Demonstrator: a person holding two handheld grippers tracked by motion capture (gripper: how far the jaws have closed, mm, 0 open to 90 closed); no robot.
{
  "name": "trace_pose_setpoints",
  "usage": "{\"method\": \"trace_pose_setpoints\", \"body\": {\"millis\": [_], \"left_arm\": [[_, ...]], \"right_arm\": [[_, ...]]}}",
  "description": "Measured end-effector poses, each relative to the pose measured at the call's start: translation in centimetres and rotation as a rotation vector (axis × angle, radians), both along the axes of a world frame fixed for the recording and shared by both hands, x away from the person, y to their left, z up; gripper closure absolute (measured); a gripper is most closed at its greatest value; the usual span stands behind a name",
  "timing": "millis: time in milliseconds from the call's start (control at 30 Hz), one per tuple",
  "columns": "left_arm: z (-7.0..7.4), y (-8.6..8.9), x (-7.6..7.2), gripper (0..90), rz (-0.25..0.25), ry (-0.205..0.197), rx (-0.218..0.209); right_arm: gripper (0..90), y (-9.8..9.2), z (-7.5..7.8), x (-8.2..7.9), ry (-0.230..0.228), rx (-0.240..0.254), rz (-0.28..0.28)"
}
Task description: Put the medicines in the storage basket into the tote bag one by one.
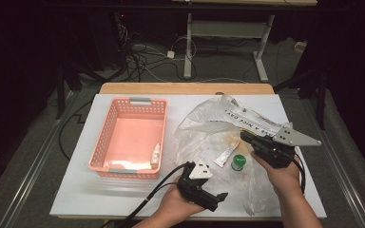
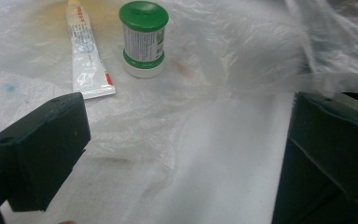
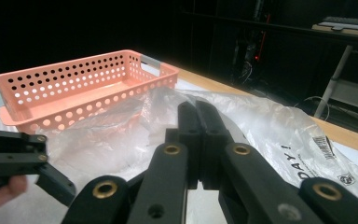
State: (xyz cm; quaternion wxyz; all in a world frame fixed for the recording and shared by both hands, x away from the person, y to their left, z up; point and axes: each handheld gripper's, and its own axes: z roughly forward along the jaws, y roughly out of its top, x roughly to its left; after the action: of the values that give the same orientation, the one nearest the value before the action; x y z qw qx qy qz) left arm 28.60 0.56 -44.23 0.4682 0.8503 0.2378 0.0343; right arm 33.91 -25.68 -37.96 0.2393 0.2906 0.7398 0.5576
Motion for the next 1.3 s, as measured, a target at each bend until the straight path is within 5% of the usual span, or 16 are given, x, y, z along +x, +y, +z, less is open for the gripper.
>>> {"method": "trace_pose_setpoints", "body": {"millis": [133,667,1300], "left_arm": [[0.6,0.6,-0.5,0.0,-0.003,0.006,-0.033],[2.8,4.1,0.1,0.0,0.052,-0.005,-0.053],[3.9,10.0,2.2,0.0,0.231,-0.032,-0.050]], "right_arm": [[90.0,0.0,0.0,0.0,0.001,-0.001,0.001],[90.0,-0.4,0.1,0.0,-0.005,0.006,-0.004],[90.0,-0.6,0.1,0.0,-0.010,0.009,-0.010]]}}
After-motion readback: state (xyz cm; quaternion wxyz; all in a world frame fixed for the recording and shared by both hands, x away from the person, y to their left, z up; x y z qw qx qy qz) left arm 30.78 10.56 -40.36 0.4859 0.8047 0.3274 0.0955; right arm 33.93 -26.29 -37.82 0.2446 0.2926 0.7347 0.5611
